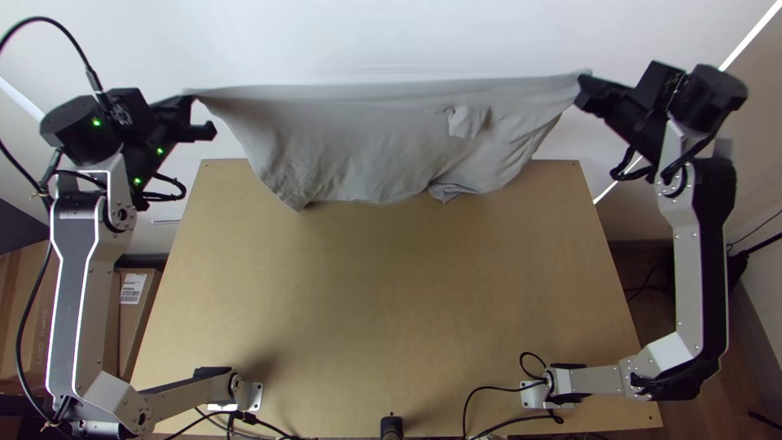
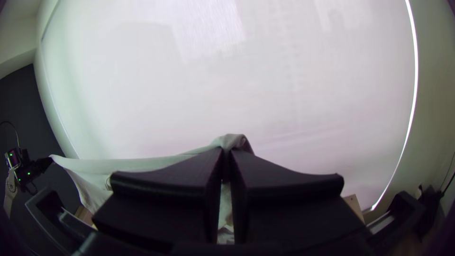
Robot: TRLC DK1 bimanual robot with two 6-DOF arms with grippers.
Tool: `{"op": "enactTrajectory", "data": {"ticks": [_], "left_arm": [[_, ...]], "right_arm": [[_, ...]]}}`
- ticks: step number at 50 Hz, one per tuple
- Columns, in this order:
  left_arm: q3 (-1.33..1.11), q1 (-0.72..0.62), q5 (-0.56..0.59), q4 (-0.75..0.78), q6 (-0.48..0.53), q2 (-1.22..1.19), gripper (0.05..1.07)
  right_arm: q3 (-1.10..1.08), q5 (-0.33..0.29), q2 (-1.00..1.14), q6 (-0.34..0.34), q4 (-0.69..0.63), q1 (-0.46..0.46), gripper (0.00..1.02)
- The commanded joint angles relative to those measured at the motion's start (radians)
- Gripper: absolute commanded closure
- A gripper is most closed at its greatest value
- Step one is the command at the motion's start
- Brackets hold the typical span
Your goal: Fold the t-shirt
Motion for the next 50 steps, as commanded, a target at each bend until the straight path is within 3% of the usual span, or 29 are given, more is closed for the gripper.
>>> {"op": "enactTrajectory", "data": {"ticks": [1,20,34,44,50], "left_arm": [[0.113,0.034,-0.073,0.047,-0.031,-0.008,1.05],[0.208,0.047,-0.108,0.065,-0.054,-0.243,1.05],[0.147,0.076,-0.115,0.079,-0.041,-0.513,1.05],[0.163,0.074,-0.101,0.045,-0.057,-0.577,1.05],[0.151,0.071,-0.093,-0.073,-0.118,-0.594,1.05]], "right_arm": [[0.140,0.056,0.003,-0.017,0.019,-0.021,1.00],[0.177,0.081,-0.301,0.006,0.070,-0.021,1.00],[0.068,0.068,-0.593,0.027,-0.008,0.068,1.00],[0.131,0.045,-0.600,0.061,-0.007,0.068,1.00],[0.093,0.038,-0.605,0.067,-0.042,0.068,1.00]]}}
